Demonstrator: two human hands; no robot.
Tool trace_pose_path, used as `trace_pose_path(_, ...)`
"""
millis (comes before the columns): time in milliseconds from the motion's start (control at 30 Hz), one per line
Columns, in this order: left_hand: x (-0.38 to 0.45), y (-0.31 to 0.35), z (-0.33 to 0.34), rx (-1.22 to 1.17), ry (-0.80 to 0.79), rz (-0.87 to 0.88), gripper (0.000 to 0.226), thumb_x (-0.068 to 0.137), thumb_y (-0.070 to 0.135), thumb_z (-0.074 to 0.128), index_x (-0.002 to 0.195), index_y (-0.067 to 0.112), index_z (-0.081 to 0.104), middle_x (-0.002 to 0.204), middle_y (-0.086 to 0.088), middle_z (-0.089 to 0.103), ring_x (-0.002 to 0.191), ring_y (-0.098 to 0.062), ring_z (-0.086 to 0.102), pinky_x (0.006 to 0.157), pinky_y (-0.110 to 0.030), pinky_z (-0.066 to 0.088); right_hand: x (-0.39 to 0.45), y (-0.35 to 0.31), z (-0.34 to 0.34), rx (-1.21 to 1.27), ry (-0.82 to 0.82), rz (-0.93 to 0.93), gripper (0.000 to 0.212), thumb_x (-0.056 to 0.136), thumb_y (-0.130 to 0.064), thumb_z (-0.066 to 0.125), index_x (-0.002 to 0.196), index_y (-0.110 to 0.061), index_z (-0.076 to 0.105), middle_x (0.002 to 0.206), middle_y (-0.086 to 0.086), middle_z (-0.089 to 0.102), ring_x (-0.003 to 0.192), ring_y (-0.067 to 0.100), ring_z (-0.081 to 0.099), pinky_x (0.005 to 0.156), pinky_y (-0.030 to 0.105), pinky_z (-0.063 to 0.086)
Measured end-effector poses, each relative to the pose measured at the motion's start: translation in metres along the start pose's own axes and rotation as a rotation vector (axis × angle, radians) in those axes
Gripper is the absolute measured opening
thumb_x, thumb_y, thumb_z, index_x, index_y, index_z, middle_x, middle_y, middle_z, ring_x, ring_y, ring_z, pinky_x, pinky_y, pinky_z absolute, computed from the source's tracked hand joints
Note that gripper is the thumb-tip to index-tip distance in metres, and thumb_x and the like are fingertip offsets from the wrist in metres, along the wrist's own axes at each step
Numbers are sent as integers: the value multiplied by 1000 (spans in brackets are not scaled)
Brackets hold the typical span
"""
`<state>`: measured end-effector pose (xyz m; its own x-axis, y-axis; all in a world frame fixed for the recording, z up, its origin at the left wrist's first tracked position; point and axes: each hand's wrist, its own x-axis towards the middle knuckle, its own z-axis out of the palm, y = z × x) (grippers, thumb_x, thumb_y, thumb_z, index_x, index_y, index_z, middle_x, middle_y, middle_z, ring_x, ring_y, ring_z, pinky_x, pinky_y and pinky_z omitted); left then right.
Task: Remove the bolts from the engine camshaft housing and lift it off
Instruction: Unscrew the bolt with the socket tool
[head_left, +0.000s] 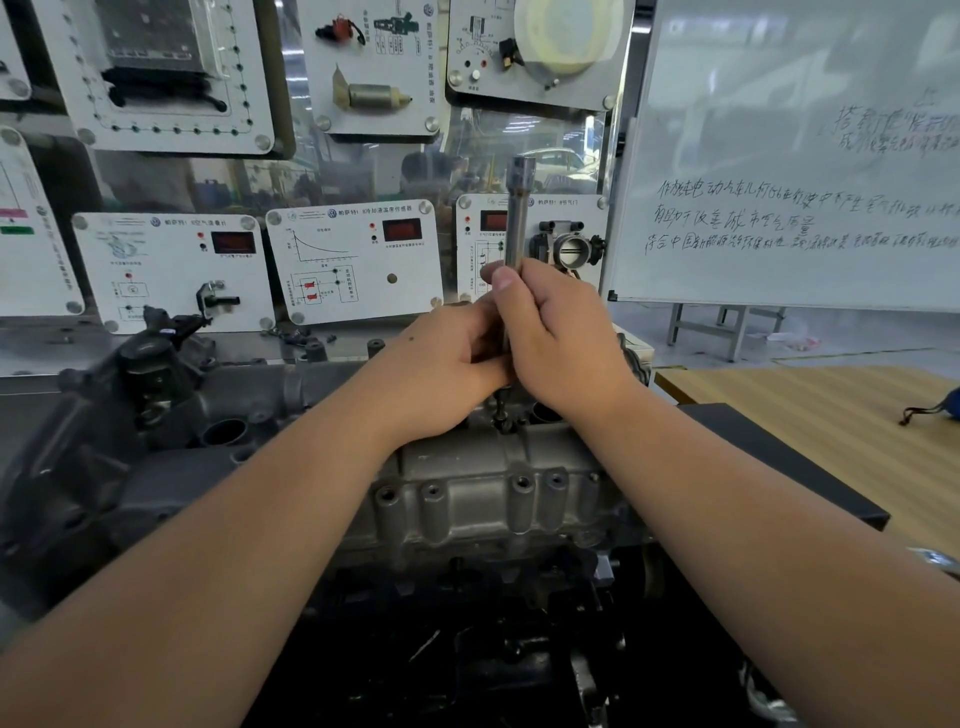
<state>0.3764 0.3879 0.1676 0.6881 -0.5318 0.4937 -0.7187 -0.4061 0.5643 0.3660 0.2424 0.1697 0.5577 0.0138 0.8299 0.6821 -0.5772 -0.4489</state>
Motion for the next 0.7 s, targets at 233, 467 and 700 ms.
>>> trace_pose_path(233, 2, 0, 0, 72, 51, -20, 26, 89, 24, 71, 82, 46, 59, 75, 34, 66, 68, 5, 64, 55, -7, 41, 0, 0, 3, -58, 16, 4, 39, 97, -37, 53, 89, 0, 61, 70, 11, 62, 66, 19, 58, 62, 38, 45)
trace_pose_path(467, 3, 0, 1, 107, 17, 3, 16, 97, 27, 63, 83, 23, 68, 79, 22, 66, 68, -10, 62, 56, -19, 43, 1, 2, 1, 142, -35, 49, 45, 99, -29, 36, 93, 6, 65, 91, 10, 72, 90, 10, 64, 82, 30, 50)
trace_pose_path(700, 4, -3, 1, 64, 372, -110, 29, 98, 43, 61, 79, 22, 66, 53, 21, 59, 42, 3, 48, 42, -12, 32, 9, 12, -4, 107, 9, 259, 27, 91, -19, 46, 79, -10, 68, 66, 5, 65, 62, 16, 57, 62, 34, 48)
